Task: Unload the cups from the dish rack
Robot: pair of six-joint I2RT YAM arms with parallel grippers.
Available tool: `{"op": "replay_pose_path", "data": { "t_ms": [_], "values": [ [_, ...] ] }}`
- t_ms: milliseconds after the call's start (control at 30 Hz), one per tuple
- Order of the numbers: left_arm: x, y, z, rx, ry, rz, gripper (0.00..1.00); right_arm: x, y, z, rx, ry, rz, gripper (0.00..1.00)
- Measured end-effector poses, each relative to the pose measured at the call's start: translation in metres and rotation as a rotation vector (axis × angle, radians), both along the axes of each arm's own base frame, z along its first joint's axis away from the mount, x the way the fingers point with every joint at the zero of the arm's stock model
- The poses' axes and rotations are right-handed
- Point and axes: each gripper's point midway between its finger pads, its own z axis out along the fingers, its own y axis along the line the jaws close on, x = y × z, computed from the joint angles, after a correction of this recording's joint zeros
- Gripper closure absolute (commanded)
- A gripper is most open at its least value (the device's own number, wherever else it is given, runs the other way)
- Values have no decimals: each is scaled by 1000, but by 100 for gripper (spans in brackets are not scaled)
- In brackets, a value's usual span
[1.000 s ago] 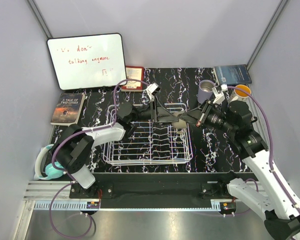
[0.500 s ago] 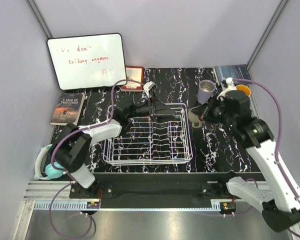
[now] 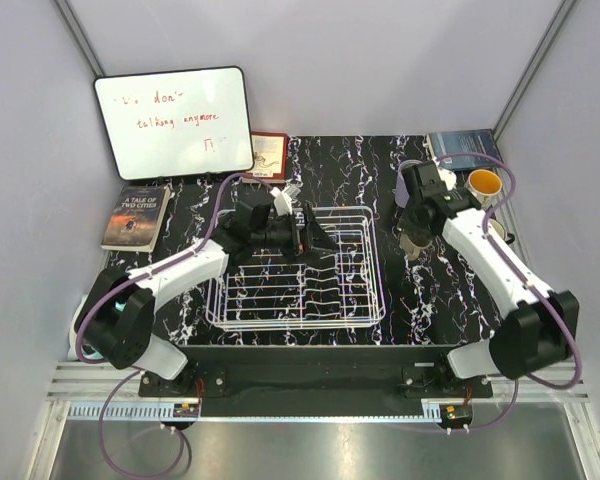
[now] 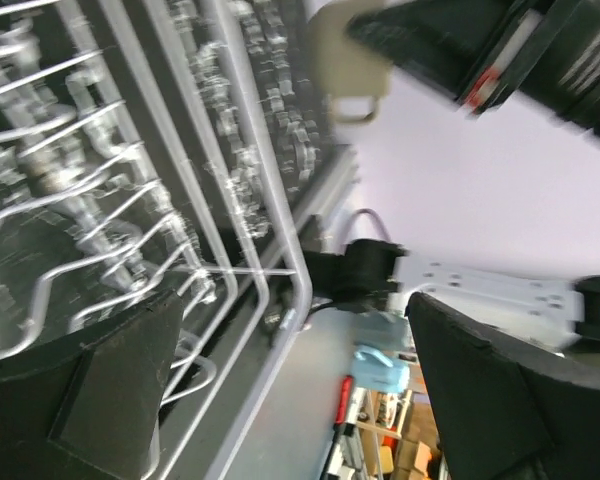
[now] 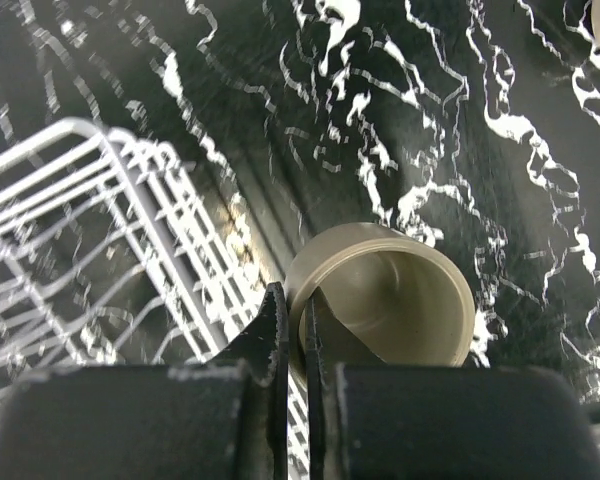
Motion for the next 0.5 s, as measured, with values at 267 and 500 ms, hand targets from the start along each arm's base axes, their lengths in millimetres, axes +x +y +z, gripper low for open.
{"op": "replay_pose_path", "data": {
  "t_ms": [267,500],
  "values": [
    [-10,26,-51,227,66,26,3,51,-23,-41,-31,98,-104,100],
    [-14,44,-52,316,24,49,3,95,-42,-69,-102,142,-159,100]
  ]
}}
